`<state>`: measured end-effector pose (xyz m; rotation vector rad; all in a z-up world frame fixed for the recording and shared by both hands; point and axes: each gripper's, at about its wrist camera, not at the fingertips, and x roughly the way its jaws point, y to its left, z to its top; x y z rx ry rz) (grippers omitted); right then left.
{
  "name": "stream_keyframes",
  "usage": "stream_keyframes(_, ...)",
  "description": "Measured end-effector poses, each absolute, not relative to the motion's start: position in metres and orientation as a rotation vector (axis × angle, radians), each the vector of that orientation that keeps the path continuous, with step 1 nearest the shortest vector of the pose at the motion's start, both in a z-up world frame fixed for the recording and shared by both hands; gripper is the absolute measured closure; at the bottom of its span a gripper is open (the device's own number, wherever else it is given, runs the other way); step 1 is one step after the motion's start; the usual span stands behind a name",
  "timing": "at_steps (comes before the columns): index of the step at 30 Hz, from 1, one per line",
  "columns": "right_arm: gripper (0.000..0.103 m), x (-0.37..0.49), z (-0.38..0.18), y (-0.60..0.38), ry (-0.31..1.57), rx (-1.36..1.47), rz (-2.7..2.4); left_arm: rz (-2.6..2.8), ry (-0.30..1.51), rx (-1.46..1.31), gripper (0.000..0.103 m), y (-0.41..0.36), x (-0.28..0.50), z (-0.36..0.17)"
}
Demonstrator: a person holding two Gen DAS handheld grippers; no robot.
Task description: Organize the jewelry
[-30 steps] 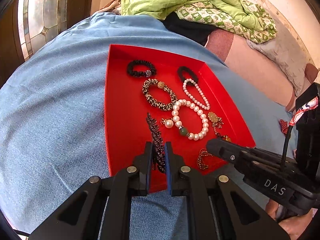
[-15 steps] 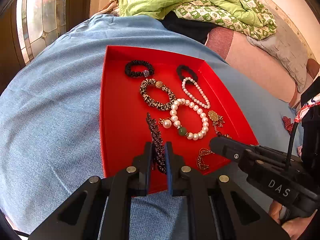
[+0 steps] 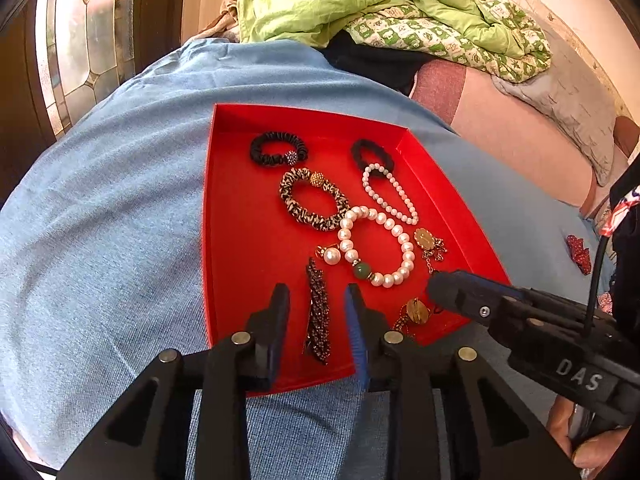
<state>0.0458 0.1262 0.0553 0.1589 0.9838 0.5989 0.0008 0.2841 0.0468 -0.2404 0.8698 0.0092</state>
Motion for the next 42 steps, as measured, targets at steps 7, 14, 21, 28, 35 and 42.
stream_keyframes(7,0.068,0.045,0.066,0.118,0.956,0.164,0.581,0.042,0.845,-0.229,0.054,0.283,0.0,0.053)
stream_keyframes(14,0.037,0.041,0.081,0.106,0.898,0.124,0.506,0.11,0.781,-0.206,0.04,0.283,-0.005,0.063)
stream_keyframes(21,0.016,0.029,0.094,0.098,0.834,-0.016,0.382,0.24,0.725,-0.142,0.01,0.278,-0.01,0.073)
stream_keyframes(28,0.012,0.023,0.093,0.094,0.847,-0.072,0.36,0.273,0.783,-0.127,0.009,0.279,-0.006,0.06)
stream_keyframes(35,0.011,0.015,0.093,0.089,0.857,-0.098,0.342,0.345,0.773,-0.149,0.009,0.283,-0.014,0.064)
stream_keyframes(42,0.011,-0.008,0.103,0.074,0.846,-0.161,0.328,0.421,0.733,-0.141,0.009,0.271,-0.044,0.085)
